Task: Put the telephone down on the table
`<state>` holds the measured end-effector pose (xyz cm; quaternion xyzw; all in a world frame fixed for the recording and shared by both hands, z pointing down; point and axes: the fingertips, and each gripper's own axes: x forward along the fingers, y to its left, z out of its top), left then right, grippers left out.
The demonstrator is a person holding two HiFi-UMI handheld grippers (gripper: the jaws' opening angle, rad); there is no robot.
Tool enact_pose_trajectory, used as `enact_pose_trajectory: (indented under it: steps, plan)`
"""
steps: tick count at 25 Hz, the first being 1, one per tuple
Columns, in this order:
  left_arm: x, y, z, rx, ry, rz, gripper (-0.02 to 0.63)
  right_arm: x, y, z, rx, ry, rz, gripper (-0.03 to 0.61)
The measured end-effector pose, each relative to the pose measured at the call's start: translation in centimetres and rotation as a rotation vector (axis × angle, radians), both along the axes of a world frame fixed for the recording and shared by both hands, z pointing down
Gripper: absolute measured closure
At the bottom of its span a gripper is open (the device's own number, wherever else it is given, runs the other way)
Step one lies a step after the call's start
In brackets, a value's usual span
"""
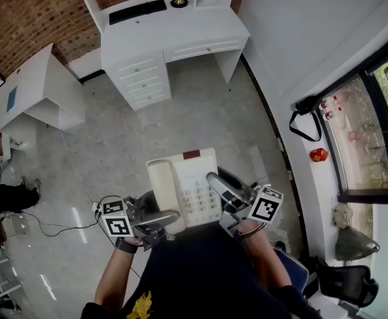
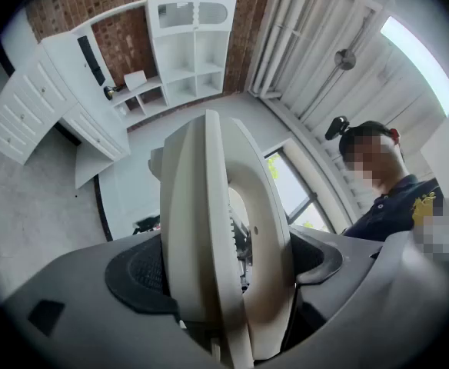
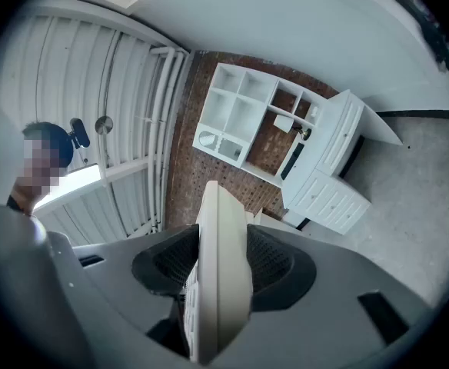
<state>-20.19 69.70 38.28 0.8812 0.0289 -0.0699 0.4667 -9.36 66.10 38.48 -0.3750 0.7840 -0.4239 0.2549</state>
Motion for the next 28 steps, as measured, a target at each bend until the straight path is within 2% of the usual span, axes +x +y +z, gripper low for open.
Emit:
enact_pose_trajectory:
  steps: [5,10,14,17,21,24,28]
  plan:
    - [0.6,0.4,0.2,-0.001,0.006,0.013,0.179,0.6,0.5,0.1,0.007,0.006,0.011,0.39]
    - [-0.6,-0.1,-0.2,-0.001,0.056,0.034,0.192,-0.1,0.5,0.2,0.027,-0.012,0.034,0.39]
    - [2.0,0.3,-0.6,-0.006,0.049,0.055,0.193,2.4,1.2,0.1,0.003,-0.034,0.023,0.385]
    - [4.1,0.6,-0.8,-0.011,0.032,0.068,0.193,4.0,1.4,-0.3,0.001,0.026,-0.034,0.36]
    - [3.1,0.2,-0.1,-0.072,0.065,0.075,0.193,2.8,1.3,0.1,-0.014,0.083,-0.048,0.356]
    - [4.2,0.1,0.0,-0.101,0.074,0.071,0.193,4.0,1.2,0.4,-0.026,0.073,-0.026,0.388]
    - [7.2,0.0,-0.5,-0.092,0.09,0.05,0.192,7.2,1.0,0.0,0.001,0.036,-0.009,0.393]
